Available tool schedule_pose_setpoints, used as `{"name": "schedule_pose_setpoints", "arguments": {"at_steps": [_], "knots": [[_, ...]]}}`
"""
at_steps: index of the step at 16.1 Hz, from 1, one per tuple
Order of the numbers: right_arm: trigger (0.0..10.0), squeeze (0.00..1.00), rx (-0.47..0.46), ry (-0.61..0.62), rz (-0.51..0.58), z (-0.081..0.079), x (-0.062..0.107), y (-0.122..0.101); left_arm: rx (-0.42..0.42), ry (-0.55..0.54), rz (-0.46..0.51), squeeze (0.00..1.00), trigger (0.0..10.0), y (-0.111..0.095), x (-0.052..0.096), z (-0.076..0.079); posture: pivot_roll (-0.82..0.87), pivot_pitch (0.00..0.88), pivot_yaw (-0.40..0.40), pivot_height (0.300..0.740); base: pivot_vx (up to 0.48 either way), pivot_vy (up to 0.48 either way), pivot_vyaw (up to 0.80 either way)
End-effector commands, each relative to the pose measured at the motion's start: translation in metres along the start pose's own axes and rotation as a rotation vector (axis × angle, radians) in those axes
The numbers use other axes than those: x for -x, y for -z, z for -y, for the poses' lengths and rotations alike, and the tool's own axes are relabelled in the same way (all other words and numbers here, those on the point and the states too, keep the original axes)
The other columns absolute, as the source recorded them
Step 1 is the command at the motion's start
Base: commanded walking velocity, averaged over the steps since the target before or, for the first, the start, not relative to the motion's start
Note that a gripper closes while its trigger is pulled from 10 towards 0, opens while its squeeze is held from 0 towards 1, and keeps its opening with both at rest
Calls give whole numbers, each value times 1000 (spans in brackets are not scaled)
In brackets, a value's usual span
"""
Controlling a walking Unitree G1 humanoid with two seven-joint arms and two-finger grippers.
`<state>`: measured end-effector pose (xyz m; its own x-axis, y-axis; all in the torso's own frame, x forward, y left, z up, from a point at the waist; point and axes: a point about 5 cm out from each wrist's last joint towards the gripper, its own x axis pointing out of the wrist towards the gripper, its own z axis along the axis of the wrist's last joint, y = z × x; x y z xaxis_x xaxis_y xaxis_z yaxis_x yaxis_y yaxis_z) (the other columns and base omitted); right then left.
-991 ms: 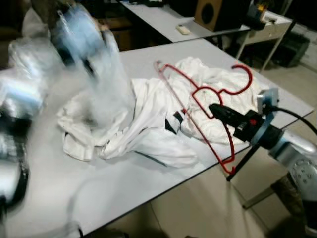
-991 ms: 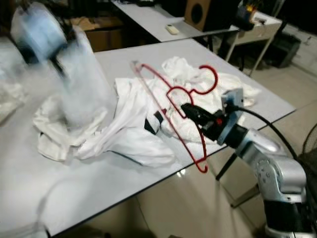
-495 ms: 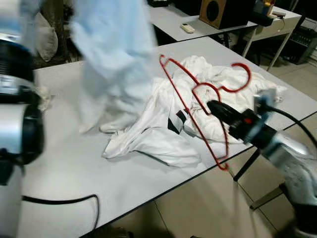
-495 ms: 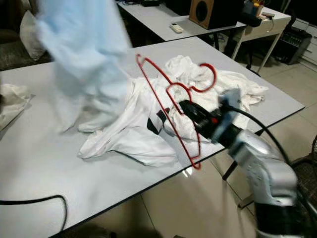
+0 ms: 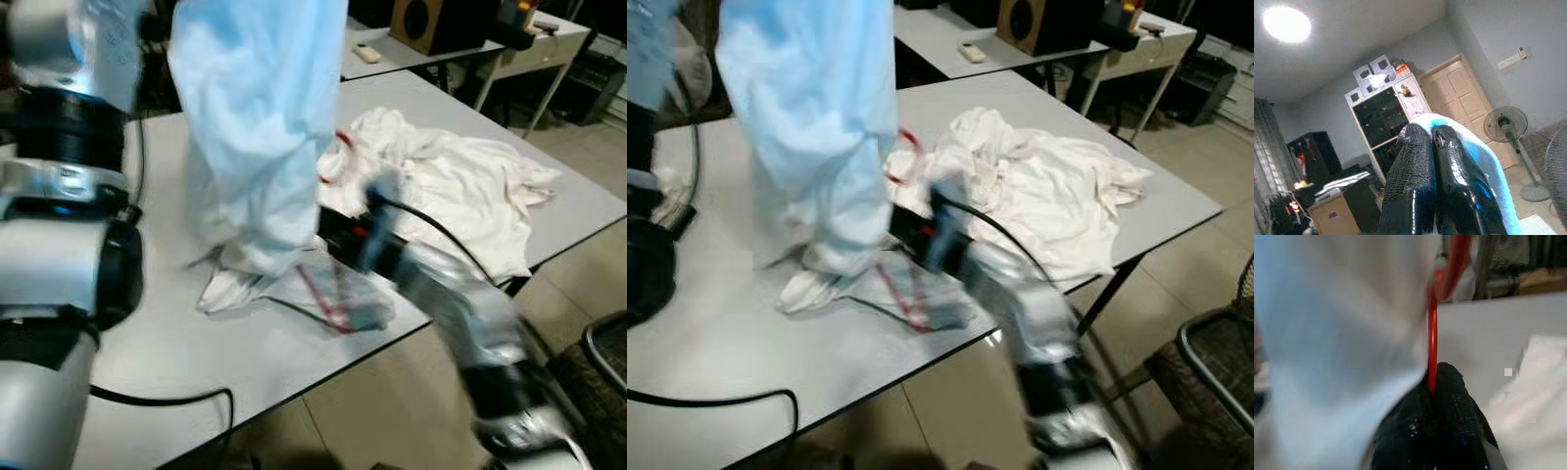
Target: Hang hanger
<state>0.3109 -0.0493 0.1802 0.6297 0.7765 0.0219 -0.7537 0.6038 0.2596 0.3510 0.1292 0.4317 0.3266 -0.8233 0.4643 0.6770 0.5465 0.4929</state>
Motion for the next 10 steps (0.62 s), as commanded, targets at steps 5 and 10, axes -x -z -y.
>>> {"name": "schedule_pose_setpoints", "arguments": {"at_steps": [5,10], "knots": [[10000,0,30,298,406,38,-3,-79,-73,-37,40,0,0,-18,9,-8,-4,0,-36,740,0,0,0],[10000,0,180,149,247,55,53,-68,-243,-142,-462,0,0,42,58,-21,-9,0,-36,740,0,0,0]]}}
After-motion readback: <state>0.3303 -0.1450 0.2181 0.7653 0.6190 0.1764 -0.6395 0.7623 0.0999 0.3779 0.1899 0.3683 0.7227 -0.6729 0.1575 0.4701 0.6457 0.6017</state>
